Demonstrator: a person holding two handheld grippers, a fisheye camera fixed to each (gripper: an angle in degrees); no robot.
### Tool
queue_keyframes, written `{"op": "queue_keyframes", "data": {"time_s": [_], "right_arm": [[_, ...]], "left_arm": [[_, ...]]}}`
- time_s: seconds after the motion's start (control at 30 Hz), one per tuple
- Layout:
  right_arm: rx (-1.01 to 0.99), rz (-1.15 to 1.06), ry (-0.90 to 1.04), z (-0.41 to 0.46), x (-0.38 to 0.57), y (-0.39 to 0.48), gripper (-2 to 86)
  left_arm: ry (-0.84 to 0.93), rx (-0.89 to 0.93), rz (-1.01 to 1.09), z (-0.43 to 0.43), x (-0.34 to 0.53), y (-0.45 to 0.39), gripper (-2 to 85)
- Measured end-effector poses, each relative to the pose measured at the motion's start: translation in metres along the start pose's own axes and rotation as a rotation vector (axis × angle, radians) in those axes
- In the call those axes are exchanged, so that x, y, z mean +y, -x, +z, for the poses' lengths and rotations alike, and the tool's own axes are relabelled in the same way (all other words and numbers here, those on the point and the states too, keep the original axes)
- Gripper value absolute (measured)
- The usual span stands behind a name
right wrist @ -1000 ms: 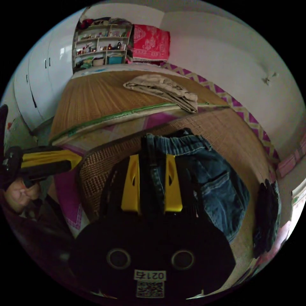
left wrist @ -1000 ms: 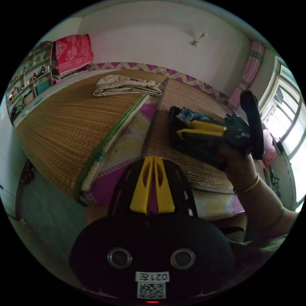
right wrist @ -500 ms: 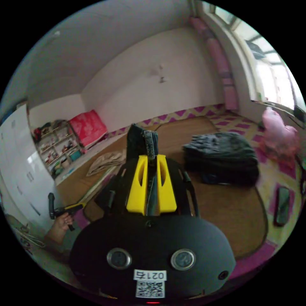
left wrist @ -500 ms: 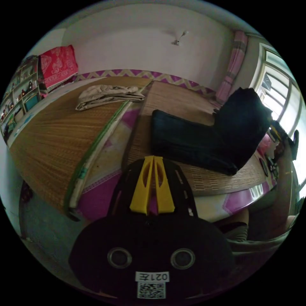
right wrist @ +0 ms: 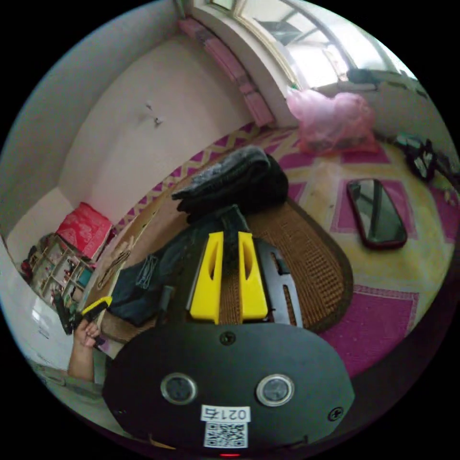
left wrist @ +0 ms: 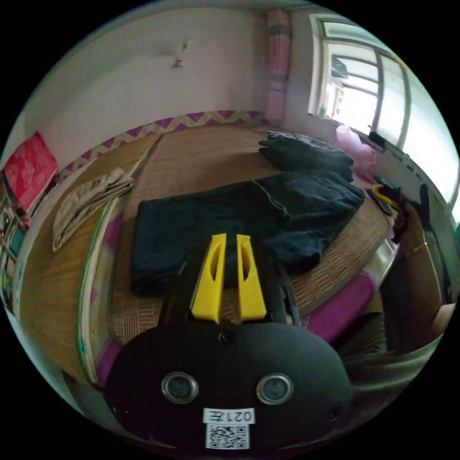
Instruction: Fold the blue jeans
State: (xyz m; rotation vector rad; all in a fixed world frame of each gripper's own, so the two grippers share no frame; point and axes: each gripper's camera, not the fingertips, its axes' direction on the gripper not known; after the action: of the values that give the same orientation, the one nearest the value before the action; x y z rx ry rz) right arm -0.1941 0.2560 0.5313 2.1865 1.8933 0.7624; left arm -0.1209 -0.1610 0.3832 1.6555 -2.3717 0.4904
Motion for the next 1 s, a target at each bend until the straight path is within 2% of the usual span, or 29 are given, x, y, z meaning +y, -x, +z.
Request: {"op": "queue_keyframes", "data": {"time_s": [0.13,0.27,0.4,0.47,0.6,0.73,0.87,1.0], "right_arm": [[-0.066,-0.239,0.065,0.006,-0.011,0.064,8.0],[-0.03,-0.46,0.195,0.052,-0.001,0.128,8.4],[-0.034,-0.54,0.315,0.094,0.012,0.154,8.3],[0.015,-0.551,0.33,0.11,0.019,0.156,8.2],[-0.016,-0.523,0.313,0.107,0.017,0.153,8.0],[-0.02,-0.517,0.317,0.106,0.015,0.155,8.0],[-0.016,-0.519,0.313,0.105,0.014,0.16,8.0],[-0.022,-0.513,0.317,0.104,0.012,0.163,8.0]], "left_arm": [[0.027,0.085,0.137,0.04,-0.042,-0.028,8.2],[0.121,0.135,0.19,0.079,-0.071,-0.045,11.2],[0.129,0.08,0.175,0.093,-0.082,-0.041,9.7],[0.12,0.122,0.157,0.092,-0.088,-0.03,6.6],[0.074,0.2,0.063,0.078,-0.099,0.004,3.4],[-0.076,0.198,-0.034,0.017,-0.107,0.079,2.2],[-0.191,0.045,-0.149,-0.061,-0.089,0.201,1.7],[-0.199,-0.119,-0.306,-0.102,-0.052,0.317,1.5]]}}
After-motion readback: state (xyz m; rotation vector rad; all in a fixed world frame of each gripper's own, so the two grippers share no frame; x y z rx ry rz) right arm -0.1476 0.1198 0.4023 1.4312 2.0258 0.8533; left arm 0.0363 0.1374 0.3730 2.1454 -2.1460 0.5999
